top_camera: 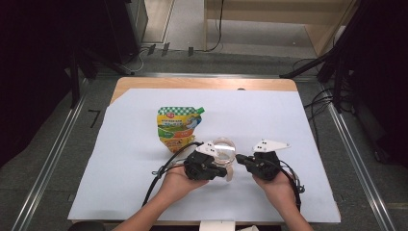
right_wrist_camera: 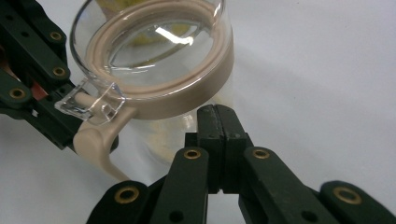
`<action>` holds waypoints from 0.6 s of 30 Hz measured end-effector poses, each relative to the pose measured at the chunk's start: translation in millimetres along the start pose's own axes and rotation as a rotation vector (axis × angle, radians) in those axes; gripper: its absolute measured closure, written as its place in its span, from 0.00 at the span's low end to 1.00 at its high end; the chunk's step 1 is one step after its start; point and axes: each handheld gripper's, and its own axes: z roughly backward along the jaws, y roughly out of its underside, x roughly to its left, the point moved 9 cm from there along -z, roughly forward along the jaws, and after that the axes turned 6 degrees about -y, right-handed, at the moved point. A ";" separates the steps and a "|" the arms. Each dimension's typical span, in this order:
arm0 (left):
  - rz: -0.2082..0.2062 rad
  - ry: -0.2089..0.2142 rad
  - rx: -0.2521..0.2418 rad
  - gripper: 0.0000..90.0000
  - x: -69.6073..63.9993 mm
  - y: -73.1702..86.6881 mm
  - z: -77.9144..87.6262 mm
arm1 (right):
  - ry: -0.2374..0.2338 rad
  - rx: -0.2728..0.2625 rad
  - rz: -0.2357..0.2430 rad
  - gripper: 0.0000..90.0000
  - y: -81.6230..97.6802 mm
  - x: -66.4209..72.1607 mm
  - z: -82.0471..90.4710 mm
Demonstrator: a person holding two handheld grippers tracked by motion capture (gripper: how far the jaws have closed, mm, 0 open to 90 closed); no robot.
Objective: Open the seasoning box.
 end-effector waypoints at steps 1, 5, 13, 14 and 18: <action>0.005 0.001 0.010 0.97 1.3 1.1 2.3 | 0.002 0.003 0.003 1.00 -0.2 1.3 1.8; 0.015 0.004 0.004 0.89 1.8 0.7 16.9 | -0.007 -0.011 0.017 1.00 -1.6 10.9 11.5; -0.049 0.031 -0.012 0.65 0.5 0.1 42.3 | -0.038 -0.031 0.042 1.00 4.2 37.2 30.2; -0.054 0.037 -0.012 0.62 1.2 0.6 43.7 | -0.051 -0.027 0.038 1.00 6.5 42.2 30.3; -0.041 0.036 -0.013 0.51 6.6 2.8 48.0 | -0.074 -0.010 0.060 1.00 13.2 59.3 25.6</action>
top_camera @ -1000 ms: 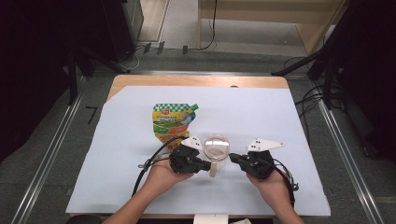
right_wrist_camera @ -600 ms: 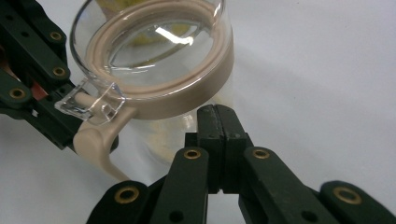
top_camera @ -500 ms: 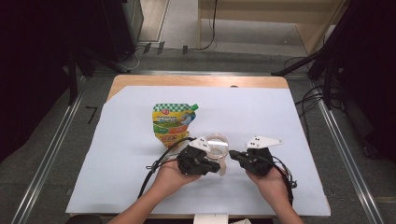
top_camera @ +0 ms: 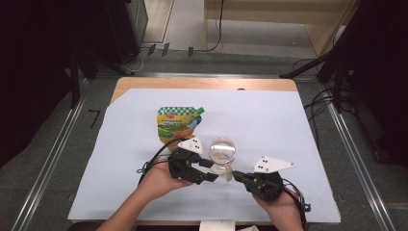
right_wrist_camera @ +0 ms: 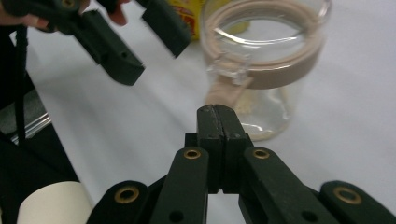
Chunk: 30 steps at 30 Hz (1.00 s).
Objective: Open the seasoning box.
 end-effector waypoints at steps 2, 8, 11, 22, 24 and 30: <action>0.001 -0.010 -0.004 0.49 4.0 0.9 2.8 | -0.009 0.010 0.004 1.00 0.8 4.6 -4.3; 0.016 -0.016 -0.025 0.45 14.7 2.6 10.0 | -0.028 0.033 -0.015 1.00 3.9 7.3 -19.3; 0.014 -0.013 -0.006 0.44 18.5 6.4 9.4 | -0.038 0.036 -0.017 1.00 4.7 9.8 -25.4; 0.004 -0.019 -0.007 0.44 20.6 8.0 8.9 | -0.014 0.075 0.012 1.00 9.3 7.7 -41.5; 0.001 -0.023 -0.014 0.44 21.2 7.5 9.8 | -0.013 0.076 0.013 1.00 9.5 7.6 -41.1; -0.001 -0.028 -0.033 0.46 22.4 5.8 12.7 | 0.002 0.082 -0.014 1.00 12.2 2.6 -37.8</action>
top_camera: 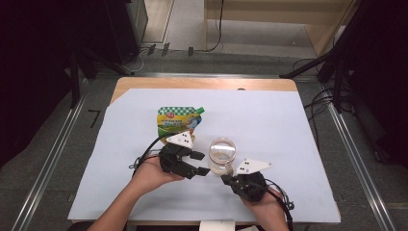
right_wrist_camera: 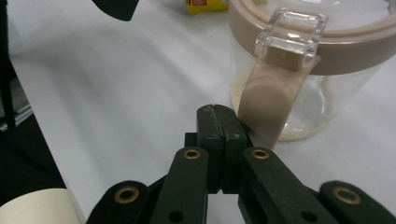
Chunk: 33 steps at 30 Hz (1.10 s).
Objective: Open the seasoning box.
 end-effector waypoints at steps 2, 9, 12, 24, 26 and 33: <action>0.001 -0.004 0.004 0.47 0.5 0.6 0.1 | 0.009 -0.001 -0.003 1.00 0.1 -2.5 1.5; -0.004 -0.010 0.001 0.54 0.8 0.9 1.2 | 0.019 0.000 -0.011 1.00 1.0 -6.3 4.3; 0.019 -0.015 0.008 0.54 2.6 0.8 2.0 | 0.030 -0.005 -0.029 1.00 1.8 -12.2 8.7; 0.000 -0.024 -0.017 0.49 2.6 -1.7 1.7 | 0.111 -0.012 -0.088 1.00 6.0 -44.5 29.6; 0.000 -0.024 -0.017 0.48 2.3 -1.9 1.1 | 0.118 -0.014 -0.112 1.00 6.4 -52.2 33.1; -0.001 -0.009 -0.005 0.48 0.3 -0.7 -1.9 | 0.145 0.000 -0.098 1.00 0.4 -67.0 39.5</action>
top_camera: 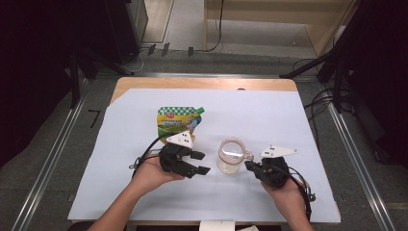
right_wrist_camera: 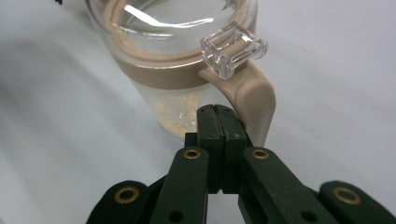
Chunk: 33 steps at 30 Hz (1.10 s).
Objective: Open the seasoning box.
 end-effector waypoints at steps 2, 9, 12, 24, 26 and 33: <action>-0.001 -0.001 0.005 0.48 0.6 0.4 -1.2 | 0.003 0.002 -0.008 1.00 -1.2 -5.9 -0.1; 0.008 0.000 0.012 0.48 0.6 -0.6 -6.2 | -0.029 0.002 -0.026 1.00 -13.2 -27.0 -2.7; 0.015 -0.004 0.013 0.46 0.7 -2.4 -9.3 | -0.049 0.006 -0.011 1.00 -18.1 -32.7 -4.0; -0.008 0.003 0.007 0.32 1.8 -27.6 -18.3 | -0.001 -0.046 -0.023 1.00 -19.6 -54.0 23.0; -0.008 0.004 0.000 0.31 2.4 -32.6 -20.8 | -0.003 -0.040 -0.043 1.00 -19.3 -59.9 17.6; -0.011 -0.003 0.006 0.26 12.6 -44.7 -37.1 | -0.013 -0.038 -0.044 1.00 -25.4 -68.5 6.3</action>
